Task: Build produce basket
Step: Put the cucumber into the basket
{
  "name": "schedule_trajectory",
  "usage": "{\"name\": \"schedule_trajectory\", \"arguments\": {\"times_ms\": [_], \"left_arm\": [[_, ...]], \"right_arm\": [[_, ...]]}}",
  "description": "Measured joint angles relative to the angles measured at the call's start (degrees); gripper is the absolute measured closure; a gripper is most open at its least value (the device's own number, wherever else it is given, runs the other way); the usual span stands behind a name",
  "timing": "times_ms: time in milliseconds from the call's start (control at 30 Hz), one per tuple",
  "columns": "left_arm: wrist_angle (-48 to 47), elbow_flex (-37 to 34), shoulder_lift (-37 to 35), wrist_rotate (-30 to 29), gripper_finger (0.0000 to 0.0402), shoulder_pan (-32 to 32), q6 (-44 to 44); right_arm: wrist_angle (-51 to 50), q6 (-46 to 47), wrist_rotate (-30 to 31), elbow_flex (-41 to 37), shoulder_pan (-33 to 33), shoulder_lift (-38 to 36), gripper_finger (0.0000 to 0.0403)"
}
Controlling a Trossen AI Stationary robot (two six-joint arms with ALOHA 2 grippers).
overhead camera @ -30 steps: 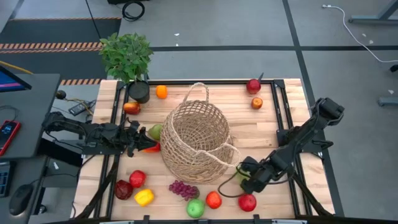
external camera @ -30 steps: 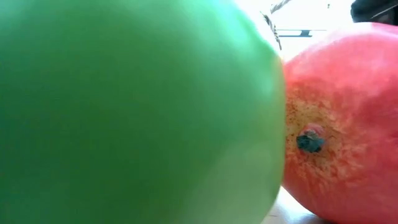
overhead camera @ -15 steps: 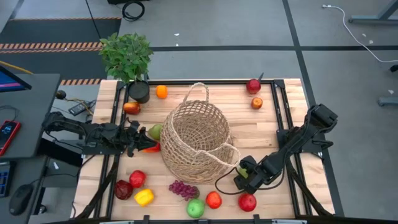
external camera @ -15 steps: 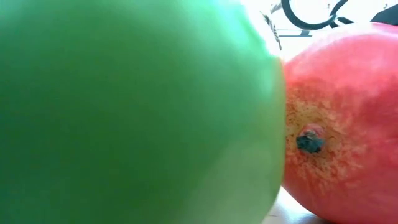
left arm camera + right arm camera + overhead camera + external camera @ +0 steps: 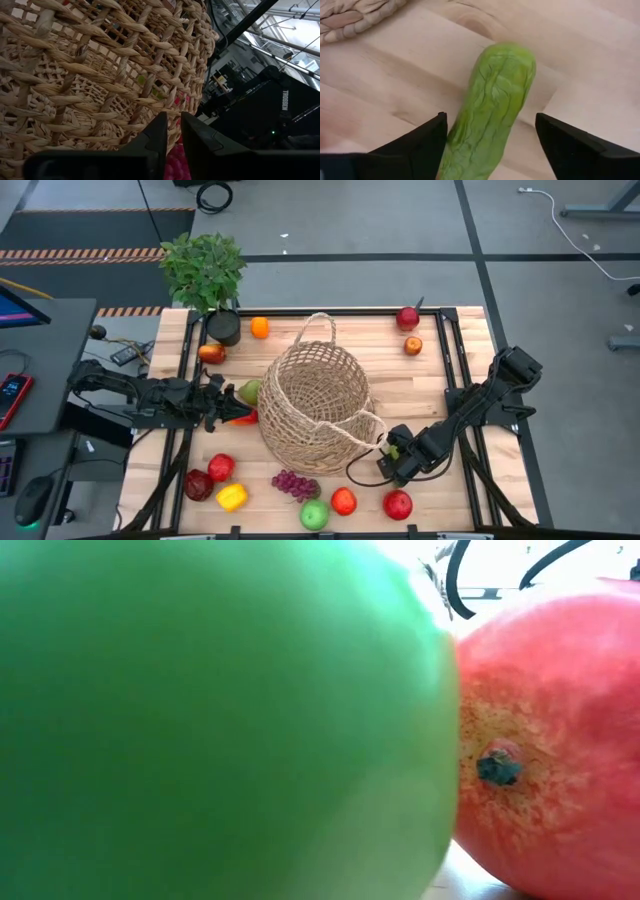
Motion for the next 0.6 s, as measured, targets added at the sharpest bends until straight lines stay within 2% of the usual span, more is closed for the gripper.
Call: {"name": "schedule_trajectory", "arguments": {"times_ms": [267, 600], "left_arm": [[0.00, -0.01, -0.01, -0.01, 0.0344, -0.01, -0.01], [0.01, 0.00, -0.02, -0.01, 0.0340, 0.00, 0.02]], "right_arm": [[4.35, -1.00, -1.31, -2.59, -0.11, 0.00, 0.0156], [3.71, -3.46, -3.60, -2.73, -0.28, -0.02, 0.0213]]}}
